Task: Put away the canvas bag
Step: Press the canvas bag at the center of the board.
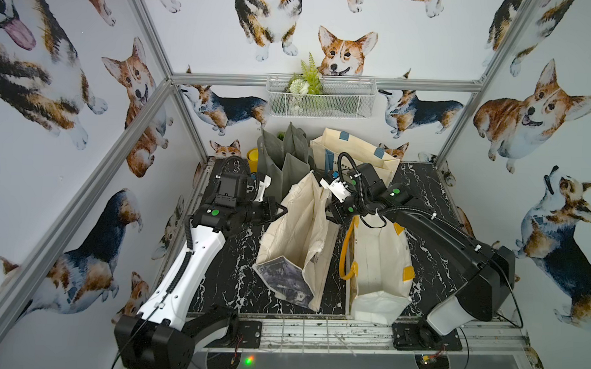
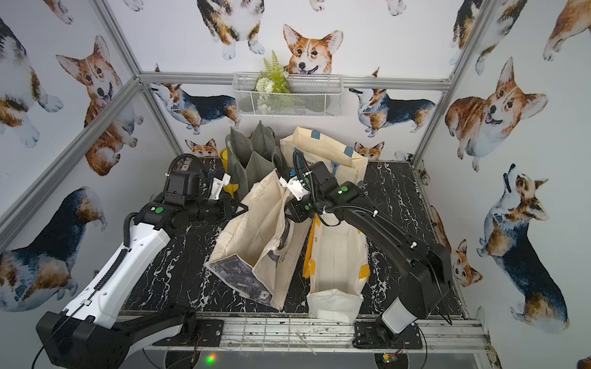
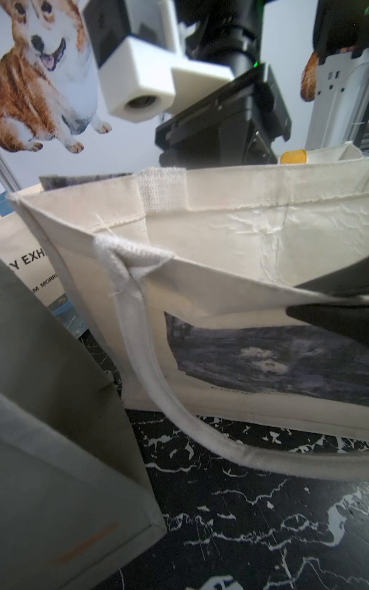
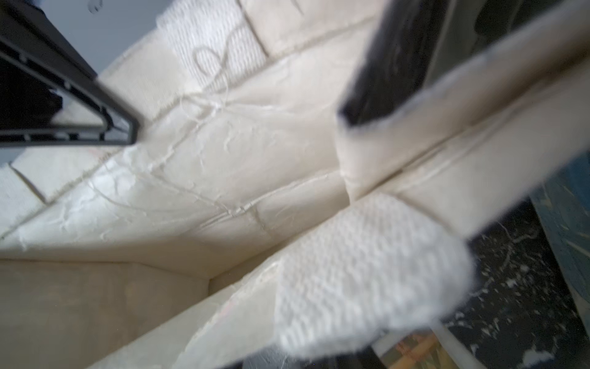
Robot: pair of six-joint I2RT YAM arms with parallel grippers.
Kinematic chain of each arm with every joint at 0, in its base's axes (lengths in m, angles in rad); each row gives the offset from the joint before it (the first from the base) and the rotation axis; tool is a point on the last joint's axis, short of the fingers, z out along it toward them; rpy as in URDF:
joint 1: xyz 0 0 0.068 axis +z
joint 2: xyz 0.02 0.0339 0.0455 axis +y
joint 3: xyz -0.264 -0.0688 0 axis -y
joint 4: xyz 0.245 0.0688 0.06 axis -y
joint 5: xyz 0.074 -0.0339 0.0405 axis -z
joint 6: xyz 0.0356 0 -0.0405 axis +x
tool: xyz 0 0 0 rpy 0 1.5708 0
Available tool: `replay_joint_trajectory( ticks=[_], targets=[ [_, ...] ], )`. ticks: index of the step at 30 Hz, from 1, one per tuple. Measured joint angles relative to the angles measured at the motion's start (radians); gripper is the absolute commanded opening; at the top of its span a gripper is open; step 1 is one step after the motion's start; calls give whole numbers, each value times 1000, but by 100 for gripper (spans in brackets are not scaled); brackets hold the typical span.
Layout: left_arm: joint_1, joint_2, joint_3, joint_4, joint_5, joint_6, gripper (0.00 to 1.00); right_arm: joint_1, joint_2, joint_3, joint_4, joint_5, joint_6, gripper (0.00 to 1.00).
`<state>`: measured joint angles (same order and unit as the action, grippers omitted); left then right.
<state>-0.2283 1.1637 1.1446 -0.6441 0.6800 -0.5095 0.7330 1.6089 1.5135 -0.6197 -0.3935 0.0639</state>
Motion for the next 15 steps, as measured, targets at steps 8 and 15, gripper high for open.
replay_joint_trajectory(
  ticks=[8, 15],
  targets=[
    [-47, -6, -17, 104, 111, -45, 52, 19, 54, -7, 151, -83, 74, 45],
    [-107, 28, -10, 115, 131, -48, 56, 72, 74, -8, 166, -73, 95, 46]
  ],
)
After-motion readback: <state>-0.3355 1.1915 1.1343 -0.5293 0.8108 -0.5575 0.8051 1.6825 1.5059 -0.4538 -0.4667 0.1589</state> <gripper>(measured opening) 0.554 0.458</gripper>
